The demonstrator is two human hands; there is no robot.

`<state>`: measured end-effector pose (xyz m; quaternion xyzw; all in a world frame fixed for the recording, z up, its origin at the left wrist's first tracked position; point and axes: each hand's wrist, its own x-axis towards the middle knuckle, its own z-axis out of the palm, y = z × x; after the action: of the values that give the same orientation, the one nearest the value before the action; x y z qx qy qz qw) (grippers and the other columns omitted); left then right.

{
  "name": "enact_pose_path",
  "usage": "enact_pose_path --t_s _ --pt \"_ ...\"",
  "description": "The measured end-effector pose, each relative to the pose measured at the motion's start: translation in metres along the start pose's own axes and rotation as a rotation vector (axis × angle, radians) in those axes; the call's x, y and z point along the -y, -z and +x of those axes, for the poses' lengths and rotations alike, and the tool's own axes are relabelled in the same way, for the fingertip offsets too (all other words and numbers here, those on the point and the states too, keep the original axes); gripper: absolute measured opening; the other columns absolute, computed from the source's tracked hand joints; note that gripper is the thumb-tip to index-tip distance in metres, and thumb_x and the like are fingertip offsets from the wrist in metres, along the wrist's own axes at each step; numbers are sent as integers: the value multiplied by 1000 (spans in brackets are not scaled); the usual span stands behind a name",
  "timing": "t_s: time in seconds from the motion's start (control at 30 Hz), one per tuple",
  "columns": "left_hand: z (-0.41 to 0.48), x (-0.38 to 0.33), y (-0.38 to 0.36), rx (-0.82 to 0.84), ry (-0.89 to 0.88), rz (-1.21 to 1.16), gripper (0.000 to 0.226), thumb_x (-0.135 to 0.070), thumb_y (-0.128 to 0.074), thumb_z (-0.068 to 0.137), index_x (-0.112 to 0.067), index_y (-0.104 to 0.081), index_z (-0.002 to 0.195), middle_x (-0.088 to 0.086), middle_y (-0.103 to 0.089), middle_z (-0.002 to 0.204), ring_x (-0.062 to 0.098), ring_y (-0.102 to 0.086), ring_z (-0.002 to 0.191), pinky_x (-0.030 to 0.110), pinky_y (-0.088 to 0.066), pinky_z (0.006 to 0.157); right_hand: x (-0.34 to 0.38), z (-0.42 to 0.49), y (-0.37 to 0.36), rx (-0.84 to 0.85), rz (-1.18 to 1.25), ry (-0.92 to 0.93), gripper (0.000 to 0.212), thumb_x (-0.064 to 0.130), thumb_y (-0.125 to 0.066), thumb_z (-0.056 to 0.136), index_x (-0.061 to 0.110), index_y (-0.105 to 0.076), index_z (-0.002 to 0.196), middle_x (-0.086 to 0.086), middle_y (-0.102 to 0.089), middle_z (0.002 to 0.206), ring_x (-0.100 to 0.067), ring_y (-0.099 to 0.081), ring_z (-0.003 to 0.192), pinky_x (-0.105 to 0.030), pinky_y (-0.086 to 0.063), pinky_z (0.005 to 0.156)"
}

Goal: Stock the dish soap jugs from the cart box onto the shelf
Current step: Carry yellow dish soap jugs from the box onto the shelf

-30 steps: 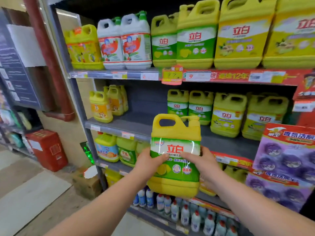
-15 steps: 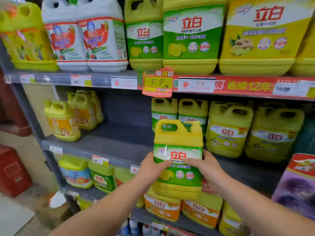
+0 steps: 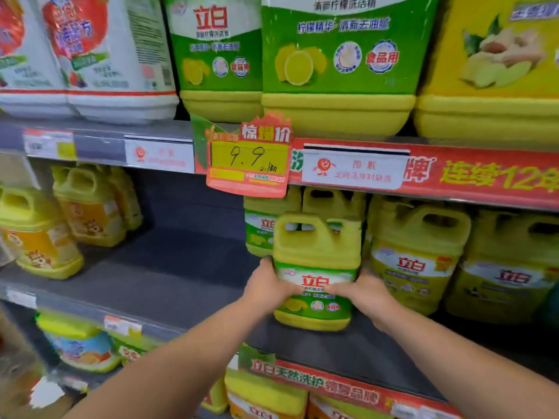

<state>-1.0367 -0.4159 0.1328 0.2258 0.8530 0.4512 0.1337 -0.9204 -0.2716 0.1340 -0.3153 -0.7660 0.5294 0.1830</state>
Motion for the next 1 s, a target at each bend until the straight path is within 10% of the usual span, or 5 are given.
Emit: enact_pose_path --t_s 0.37,0.63,1.0 --pt "63 -9 17 115 -185 59 77 -22 -81 68 -14 -36 130 9 -55 128 27 -54 117 35 -45 97 6 28 -17 -159 -179 -11 86 16 -87 63 3 -42 135 -17 -52 136 -30 -49 126 -43 -39 105" --pt "88 -41 36 82 -727 784 112 -40 -77 68 -30 1 149 13 -16 152 33 -24 138 44 -36 105 11 41 -23 -299 -262 -53 81 19 -84 64 8 -42 132 -13 -56 130 -29 -53 119 -32 -44 97" --pt "115 -45 12 -85 -786 885 102 -43 -75 72 -20 -13 149 19 -35 144 38 -40 128 43 -38 100 21 55 -16 -435 -336 31 55 19 -71 79 9 -47 128 -15 -60 124 -32 -56 114 -34 -43 92"
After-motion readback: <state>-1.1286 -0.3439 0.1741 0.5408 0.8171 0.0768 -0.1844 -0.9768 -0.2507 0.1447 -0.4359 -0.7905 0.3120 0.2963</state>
